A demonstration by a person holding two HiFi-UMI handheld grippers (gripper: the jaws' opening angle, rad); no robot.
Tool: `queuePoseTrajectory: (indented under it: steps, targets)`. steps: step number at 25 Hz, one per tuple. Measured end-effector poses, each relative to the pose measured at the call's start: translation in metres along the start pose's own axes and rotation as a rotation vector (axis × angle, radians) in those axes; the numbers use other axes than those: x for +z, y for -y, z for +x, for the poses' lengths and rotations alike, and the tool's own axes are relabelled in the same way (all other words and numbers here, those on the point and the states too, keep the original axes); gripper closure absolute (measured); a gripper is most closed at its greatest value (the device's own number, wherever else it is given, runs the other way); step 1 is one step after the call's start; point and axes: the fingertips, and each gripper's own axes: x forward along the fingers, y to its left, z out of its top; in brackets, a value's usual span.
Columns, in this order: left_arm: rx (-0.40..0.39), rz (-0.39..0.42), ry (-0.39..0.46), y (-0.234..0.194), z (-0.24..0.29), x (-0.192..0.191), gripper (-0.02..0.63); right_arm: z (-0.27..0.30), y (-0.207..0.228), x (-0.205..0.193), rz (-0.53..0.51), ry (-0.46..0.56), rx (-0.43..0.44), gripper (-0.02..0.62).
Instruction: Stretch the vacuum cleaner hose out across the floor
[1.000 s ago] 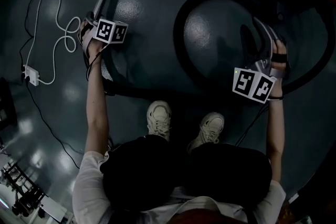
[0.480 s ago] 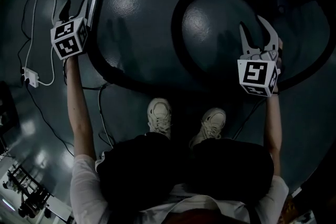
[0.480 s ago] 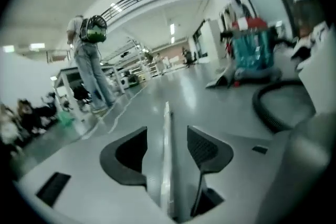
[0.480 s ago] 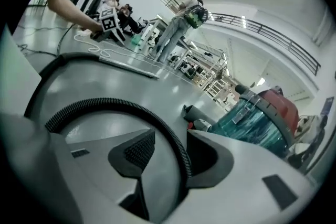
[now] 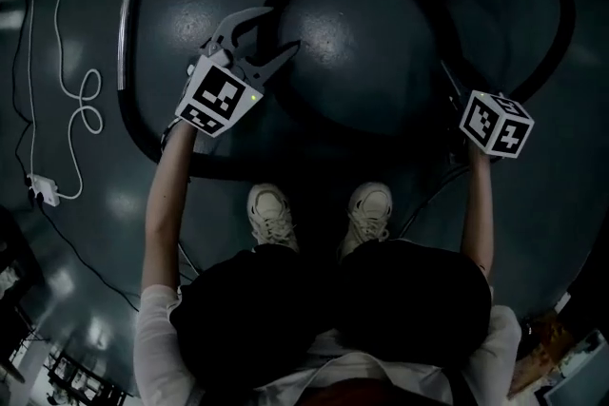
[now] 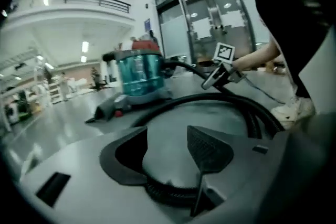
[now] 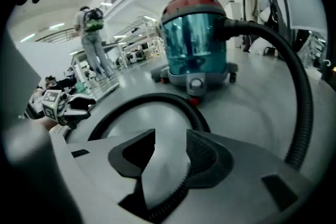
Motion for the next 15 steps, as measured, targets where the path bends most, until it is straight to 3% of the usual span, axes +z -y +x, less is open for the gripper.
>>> queuePoseTrajectory:
  steps: [3, 7, 11, 13, 15]
  targets:
    - [-0.223, -0.016, -0.019, 0.056, 0.036, 0.001, 0.364, -0.019, 0.038, -0.034, 0.115, -0.088, -0.059, 0.402]
    - [-0.431, 0.025, -0.224, 0.106, 0.049, -0.043, 0.364, -0.015, 0.046, -0.066, 0.311, -0.184, 0.035, 0.402]
    - [-0.523, 0.125, -0.357, 0.128, 0.039, -0.062, 0.364, 0.011, 0.055, -0.079, 0.149, -0.298, -0.027, 0.402]
    - [-0.575, 0.137, -0.43, 0.136, 0.029, -0.073, 0.364, 0.03, 0.047, -0.073, 0.104, -0.31, 0.008, 0.402]
    - [-0.616, 0.099, -0.476, 0.141, 0.017, -0.081, 0.365, 0.05, 0.03, -0.058, 0.053, -0.292, 0.081, 0.402]
